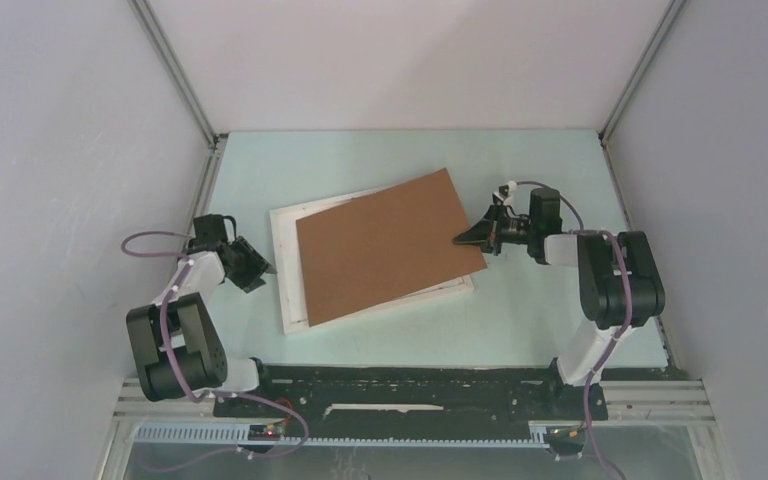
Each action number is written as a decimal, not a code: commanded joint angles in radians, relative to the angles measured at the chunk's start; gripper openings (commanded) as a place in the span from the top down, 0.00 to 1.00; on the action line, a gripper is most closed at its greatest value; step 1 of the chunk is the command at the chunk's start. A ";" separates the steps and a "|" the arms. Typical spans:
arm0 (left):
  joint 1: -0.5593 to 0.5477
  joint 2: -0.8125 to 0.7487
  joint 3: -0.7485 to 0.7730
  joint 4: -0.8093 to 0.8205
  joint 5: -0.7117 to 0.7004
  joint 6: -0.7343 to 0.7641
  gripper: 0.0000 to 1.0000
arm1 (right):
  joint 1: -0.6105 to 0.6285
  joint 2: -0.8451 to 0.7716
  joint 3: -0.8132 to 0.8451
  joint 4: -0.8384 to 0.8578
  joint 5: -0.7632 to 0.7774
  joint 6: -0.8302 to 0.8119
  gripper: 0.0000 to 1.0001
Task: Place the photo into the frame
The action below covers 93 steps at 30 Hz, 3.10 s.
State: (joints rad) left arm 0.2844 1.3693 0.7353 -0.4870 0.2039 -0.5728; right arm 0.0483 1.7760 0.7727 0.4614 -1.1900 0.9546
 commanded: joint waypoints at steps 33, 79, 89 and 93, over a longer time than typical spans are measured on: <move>-0.020 0.113 0.026 0.028 0.038 0.093 0.79 | 0.118 0.018 0.181 0.023 0.114 -0.100 1.00; -0.059 0.107 0.010 0.061 0.086 0.084 0.97 | 0.395 -0.051 0.533 -1.093 1.056 -0.705 0.00; -0.059 0.105 0.009 0.059 0.085 0.087 0.98 | 0.386 -0.064 0.448 -1.020 0.928 -0.644 0.16; -0.059 0.108 0.006 0.059 0.087 0.085 0.98 | 0.370 -0.061 0.398 -0.953 0.865 -0.620 0.23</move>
State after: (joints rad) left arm 0.2420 1.4857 0.7601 -0.4160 0.2825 -0.5114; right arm 0.4328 1.7412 1.2125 -0.5663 -0.2573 0.3012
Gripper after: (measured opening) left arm 0.360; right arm 0.825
